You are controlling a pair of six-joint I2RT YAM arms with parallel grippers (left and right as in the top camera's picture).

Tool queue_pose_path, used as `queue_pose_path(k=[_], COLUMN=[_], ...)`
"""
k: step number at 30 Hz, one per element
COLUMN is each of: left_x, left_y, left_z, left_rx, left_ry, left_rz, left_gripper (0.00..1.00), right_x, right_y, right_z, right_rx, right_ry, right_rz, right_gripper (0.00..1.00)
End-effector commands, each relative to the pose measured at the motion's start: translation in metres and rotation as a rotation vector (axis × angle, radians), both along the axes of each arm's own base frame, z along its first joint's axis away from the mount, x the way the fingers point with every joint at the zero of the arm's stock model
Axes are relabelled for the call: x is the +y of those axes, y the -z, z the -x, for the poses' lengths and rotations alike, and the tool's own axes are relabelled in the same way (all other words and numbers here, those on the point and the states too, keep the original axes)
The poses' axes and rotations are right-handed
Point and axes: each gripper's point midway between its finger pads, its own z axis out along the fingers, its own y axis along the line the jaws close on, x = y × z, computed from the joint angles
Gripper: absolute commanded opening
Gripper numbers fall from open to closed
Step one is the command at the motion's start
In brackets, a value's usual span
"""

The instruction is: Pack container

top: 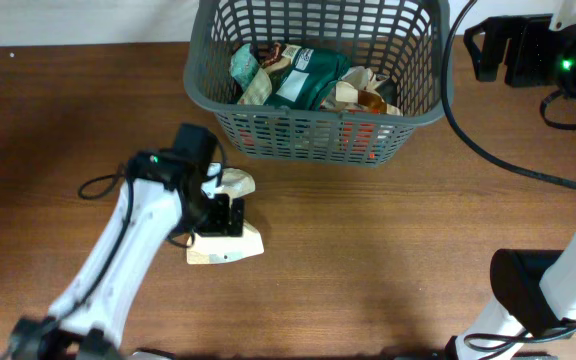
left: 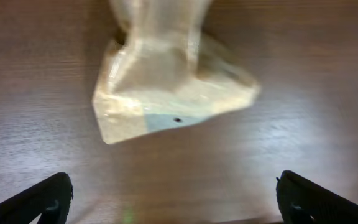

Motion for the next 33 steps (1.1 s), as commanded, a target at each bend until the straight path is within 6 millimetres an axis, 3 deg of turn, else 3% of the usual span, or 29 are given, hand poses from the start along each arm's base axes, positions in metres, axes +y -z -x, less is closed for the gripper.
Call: queue_pose_path(k=[1, 4, 9, 14, 21, 26, 33], left_x=[-0.006, -0.01, -0.007, -0.006, 0.002, 0.0, -0.003], left_y=[-0.026, -0.035, -0.017, -0.001, 0.018, 0.047, 0.082], left_z=[0.011, 0.034, 0.078, 0.095, 0.068, 0.044, 0.026], left_rx=[-0.119, -0.188, -0.212, -0.249, -0.385, -0.457, -0.461], left_ry=[-0.07, -0.103, -0.183, -0.19, -0.215, -0.195, -0.203], left_rz=[-0.009, 0.003, 0.026, 0.046, -0.014, -0.053, -0.101], left_gripper=[1.0, 1.0, 1.0, 1.0, 1.0, 1.0, 1.0], right_x=[0.004, 0.004, 0.004, 0.004, 0.006, 0.006, 0.006], right_y=[0.001, 0.001, 0.001, 0.001, 0.001, 0.0, 0.0], right_z=[0.002, 0.002, 0.002, 0.002, 0.002, 0.002, 0.002], right_rx=[0.006, 0.006, 0.006, 0.006, 0.006, 0.005, 0.005], right_ry=[-0.015, -0.015, -0.015, -0.016, -0.021, -0.021, -0.024], right_rz=[-0.009, -0.009, -0.009, -0.01, -0.014, -0.014, -0.016], right_gripper=[0.99, 0.99, 0.99, 0.99, 0.99, 1.0, 0.99])
